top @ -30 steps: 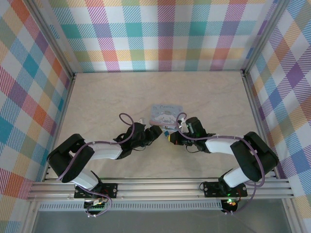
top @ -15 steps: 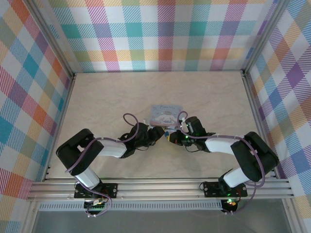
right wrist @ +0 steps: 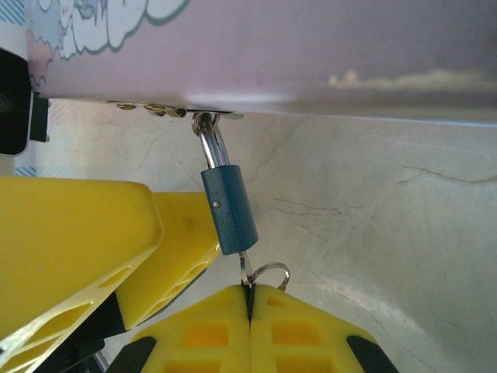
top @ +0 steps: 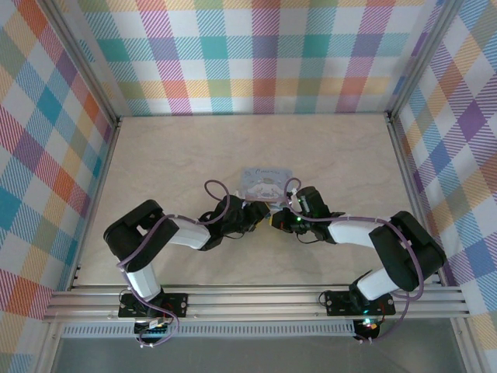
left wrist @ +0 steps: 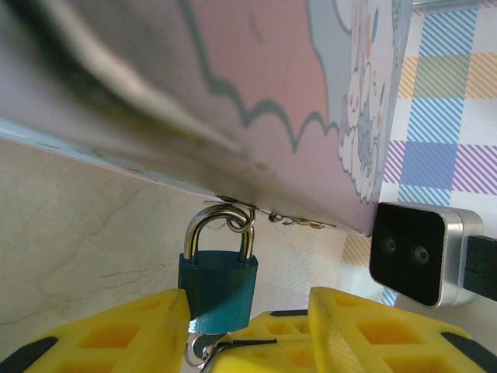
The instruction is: Unlock the padlock with the key
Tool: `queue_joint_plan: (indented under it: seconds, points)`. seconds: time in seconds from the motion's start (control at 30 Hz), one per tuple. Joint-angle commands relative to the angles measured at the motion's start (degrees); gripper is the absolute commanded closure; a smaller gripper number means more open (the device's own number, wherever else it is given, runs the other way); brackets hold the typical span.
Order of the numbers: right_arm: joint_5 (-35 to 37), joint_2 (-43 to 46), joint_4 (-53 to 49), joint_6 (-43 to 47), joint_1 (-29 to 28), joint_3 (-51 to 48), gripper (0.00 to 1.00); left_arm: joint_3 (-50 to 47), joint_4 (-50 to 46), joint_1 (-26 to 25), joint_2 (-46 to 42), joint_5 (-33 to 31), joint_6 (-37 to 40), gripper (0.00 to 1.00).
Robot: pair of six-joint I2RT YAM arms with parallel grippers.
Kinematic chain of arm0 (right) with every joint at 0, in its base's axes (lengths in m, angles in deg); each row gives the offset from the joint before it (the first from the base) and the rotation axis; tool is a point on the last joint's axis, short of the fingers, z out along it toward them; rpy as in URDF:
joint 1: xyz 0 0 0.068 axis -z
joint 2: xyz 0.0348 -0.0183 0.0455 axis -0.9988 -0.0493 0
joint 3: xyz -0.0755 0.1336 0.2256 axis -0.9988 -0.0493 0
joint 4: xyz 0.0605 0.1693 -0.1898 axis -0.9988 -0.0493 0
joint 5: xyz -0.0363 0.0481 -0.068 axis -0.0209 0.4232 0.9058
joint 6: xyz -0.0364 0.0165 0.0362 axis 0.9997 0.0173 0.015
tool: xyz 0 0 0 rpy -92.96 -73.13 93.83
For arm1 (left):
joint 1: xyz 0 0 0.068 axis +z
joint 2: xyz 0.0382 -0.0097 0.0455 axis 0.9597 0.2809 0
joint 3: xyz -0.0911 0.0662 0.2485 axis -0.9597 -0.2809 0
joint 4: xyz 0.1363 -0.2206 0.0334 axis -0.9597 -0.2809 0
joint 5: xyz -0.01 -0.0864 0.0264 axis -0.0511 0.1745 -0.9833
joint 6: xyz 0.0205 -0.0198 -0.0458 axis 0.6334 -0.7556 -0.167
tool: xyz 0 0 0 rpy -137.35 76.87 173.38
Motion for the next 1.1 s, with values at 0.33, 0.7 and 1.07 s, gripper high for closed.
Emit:
queue_joint_plan:
  seconds: [0.33,0.7,1.07]
  points:
    - [-1.8,0.3,-0.1,-1.2,-0.4,1.3,1.0,0.7,-4.7,-0.9,-1.0,-2.9,-1.4,0.51]
    - [-2.3,0.1,0.4,-1.9,-0.4,1.1,1.0,1.4,-1.2,-0.9,1.0,-1.4,-2.0,0.56]
    - [-3.4,-0.4,1.7,-3.2,-0.4,1.3,1.0,3.3,-0.2,-1.0,2.8,-0.7,-1.9,0.59]
